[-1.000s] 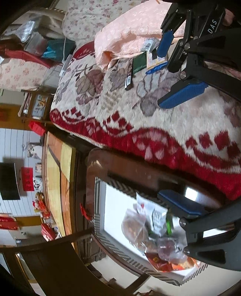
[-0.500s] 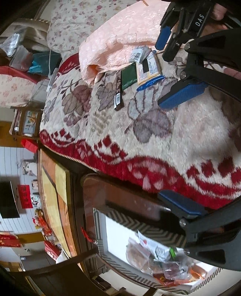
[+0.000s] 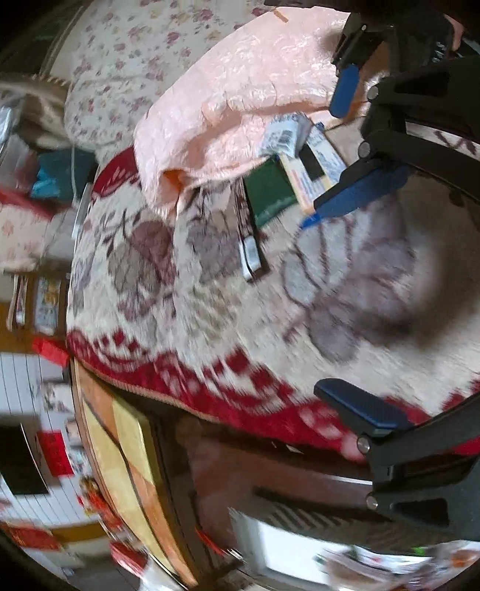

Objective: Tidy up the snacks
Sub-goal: 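Move both tools back to the snack pile on the sofa, then grasp the brown chocolate bar with the left tool while the right tool grasps the white wrapped snack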

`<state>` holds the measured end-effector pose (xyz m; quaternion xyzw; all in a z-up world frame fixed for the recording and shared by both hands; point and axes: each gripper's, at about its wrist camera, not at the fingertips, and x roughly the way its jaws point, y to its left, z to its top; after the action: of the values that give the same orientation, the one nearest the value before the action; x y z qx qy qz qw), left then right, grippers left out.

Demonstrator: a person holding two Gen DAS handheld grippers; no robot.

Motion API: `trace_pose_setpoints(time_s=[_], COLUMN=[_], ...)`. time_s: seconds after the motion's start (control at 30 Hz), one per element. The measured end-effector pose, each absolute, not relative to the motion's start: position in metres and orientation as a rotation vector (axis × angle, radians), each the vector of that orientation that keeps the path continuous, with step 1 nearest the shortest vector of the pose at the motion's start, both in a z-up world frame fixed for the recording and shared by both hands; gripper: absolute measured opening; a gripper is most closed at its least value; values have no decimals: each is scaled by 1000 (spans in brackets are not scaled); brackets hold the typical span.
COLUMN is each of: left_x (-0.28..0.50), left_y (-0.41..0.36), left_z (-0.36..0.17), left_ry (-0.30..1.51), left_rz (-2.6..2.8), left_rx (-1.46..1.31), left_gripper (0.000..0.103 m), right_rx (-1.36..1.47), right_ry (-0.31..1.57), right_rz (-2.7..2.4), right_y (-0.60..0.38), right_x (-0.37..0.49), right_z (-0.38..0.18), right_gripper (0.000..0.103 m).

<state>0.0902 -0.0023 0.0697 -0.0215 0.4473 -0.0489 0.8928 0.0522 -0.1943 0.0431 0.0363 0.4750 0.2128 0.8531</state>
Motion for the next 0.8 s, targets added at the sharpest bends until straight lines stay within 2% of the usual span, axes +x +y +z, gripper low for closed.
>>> trace_pose_setpoints(time_s=[0.33, 0.8], left_x=[163, 215], left_y=[-41, -78], left_z=[48, 18], left_ry=[997, 1075], left_rz=[-229, -304], left_rx=[56, 171], left_gripper=[91, 91], right_rx=[110, 134], right_ry=[994, 989], right_rz=[450, 466], right_y=[-205, -211], right_x=[62, 66], right_z=[44, 44], right_gripper=[59, 59])
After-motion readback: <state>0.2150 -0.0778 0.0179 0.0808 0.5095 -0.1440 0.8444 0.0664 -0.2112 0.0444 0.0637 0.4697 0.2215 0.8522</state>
